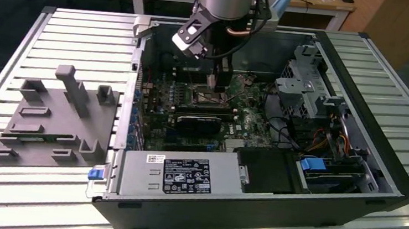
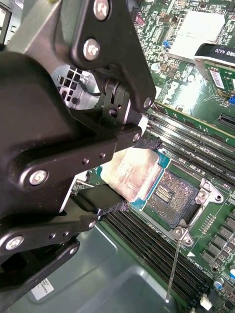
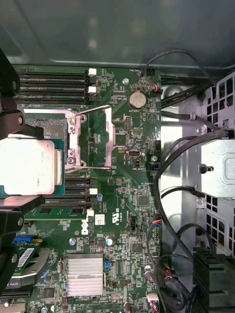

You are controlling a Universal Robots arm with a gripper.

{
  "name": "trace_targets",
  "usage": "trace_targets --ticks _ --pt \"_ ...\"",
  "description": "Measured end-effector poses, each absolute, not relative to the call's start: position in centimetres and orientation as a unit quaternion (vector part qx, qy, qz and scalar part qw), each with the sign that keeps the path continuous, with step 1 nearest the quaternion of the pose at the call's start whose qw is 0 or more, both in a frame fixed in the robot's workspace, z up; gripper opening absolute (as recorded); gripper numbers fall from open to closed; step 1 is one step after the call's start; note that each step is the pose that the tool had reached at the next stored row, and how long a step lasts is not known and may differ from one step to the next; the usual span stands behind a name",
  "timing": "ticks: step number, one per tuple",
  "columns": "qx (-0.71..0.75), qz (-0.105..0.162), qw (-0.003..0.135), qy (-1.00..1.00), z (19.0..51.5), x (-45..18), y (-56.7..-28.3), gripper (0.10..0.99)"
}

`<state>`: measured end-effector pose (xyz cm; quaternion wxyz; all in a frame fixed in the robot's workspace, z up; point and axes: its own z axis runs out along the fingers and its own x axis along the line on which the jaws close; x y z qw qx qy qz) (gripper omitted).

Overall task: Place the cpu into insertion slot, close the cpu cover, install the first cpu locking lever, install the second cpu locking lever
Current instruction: 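Place the cpu into insertion slot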

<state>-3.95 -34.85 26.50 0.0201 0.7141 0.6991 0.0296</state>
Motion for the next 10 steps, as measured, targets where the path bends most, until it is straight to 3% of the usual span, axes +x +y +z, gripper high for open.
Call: trace_targets --ticks 10 --pt "0.716 0.03 0.02 0.697 26.0 -3.95 -34.85 0.537"
